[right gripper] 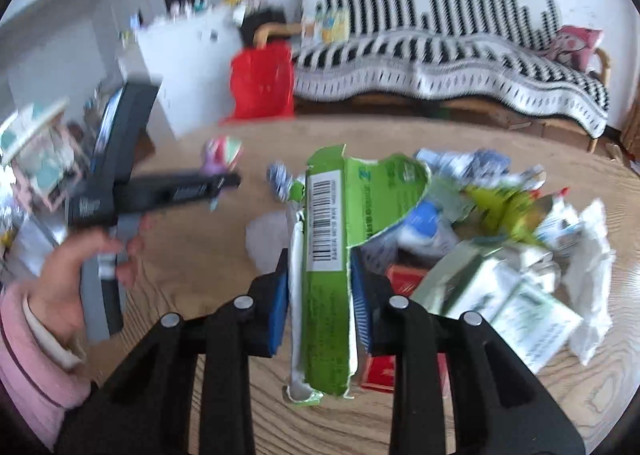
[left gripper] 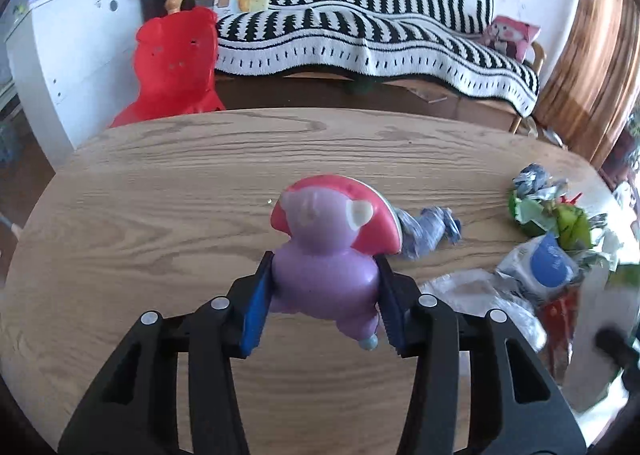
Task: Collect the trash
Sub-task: 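Grasp the purple toy with the left tool while the right tool grasps the green wrapper, then carry both items to the black bin and open both tools to drop them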
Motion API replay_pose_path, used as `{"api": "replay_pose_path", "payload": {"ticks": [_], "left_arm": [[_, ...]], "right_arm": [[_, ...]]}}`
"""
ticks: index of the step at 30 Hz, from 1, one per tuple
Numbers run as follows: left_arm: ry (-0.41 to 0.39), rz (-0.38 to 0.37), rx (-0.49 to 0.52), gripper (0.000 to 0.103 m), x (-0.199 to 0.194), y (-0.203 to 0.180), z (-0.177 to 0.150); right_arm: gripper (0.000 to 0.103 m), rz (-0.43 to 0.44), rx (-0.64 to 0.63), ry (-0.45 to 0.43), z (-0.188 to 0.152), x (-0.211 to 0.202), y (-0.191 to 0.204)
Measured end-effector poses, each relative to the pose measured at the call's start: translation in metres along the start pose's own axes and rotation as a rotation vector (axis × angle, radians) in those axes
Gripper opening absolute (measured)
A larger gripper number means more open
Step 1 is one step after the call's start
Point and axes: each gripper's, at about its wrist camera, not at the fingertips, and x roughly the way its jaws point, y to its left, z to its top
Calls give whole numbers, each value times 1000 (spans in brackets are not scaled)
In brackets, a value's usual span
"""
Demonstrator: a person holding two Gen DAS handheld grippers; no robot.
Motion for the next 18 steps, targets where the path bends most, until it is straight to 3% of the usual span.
{"api": "replay_pose_path", "payload": {"ticks": [6,11,14,18], "left_arm": [[53,-17,6,47,-2,-5,-14],[73,-21,-16,47,-12,-11,-19],[31,-33,1,47,-43,-33,-26],[26,-94,78,47,-92,-86,-46]], "right_arm": [[29,-4,92,39,-3,5,-19],[29,-7,120,-34,-6,-12,-16],[29,3,173,-100,-8,-48,-26],[29,-21,190,-198,-32,-137,-55]]}}
